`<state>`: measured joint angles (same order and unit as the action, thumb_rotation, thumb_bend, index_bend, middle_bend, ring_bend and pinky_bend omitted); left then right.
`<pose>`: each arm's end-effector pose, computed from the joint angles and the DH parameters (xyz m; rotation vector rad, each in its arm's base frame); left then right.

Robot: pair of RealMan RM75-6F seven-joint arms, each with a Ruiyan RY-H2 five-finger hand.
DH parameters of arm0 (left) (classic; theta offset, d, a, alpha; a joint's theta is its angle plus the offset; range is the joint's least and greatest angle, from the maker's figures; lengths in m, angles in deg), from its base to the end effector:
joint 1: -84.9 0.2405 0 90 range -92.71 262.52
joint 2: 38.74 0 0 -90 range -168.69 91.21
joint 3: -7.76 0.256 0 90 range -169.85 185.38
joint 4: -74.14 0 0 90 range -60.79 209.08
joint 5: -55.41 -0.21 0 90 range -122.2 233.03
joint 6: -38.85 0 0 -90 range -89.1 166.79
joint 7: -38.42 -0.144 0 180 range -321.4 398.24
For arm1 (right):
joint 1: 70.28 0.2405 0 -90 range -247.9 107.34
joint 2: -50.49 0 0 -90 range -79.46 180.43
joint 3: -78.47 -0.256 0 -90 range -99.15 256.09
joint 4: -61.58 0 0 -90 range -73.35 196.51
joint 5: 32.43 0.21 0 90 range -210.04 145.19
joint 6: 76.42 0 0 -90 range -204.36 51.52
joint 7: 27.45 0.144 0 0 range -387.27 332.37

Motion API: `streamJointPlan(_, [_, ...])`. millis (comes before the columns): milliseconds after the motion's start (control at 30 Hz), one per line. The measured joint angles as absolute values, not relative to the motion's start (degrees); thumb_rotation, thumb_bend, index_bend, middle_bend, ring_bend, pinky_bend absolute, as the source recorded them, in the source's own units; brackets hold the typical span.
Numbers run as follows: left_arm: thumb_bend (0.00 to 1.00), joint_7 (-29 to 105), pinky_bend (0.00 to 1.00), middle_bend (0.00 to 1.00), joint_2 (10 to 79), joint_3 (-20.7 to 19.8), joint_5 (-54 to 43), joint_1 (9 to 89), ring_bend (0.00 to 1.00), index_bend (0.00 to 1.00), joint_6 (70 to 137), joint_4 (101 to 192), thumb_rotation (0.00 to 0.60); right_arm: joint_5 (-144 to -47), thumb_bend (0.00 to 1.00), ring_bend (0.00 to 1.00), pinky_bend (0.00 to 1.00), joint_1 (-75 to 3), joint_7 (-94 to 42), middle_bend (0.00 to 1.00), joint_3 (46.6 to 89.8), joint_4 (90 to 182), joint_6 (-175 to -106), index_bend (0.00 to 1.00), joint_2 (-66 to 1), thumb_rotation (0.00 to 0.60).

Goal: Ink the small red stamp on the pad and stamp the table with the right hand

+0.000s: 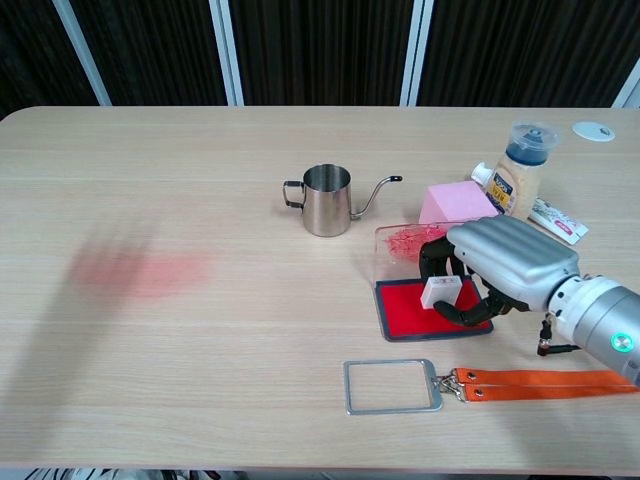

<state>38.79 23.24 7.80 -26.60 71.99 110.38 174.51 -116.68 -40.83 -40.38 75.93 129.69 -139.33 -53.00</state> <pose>-0.2833 0.2035 0.1228 -1.5539 -1.1420 -0.8647 -0.1960 -0.2698 -0.0842 1.9277 -0.8805 0.9597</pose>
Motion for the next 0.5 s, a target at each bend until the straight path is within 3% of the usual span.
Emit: streamJointPlan(500, [0.01, 38.25, 0.0, 0.0, 23.38, 7.91, -26.48, 72.0, 0.0, 0.0, 110.29, 174.54, 0.6, -117.24, 0.7, 0.51, 0.47, -40.61, -41.95, 0.68, 74.16, 135.25, -141.61, 0.79, -47.0, 0.6])
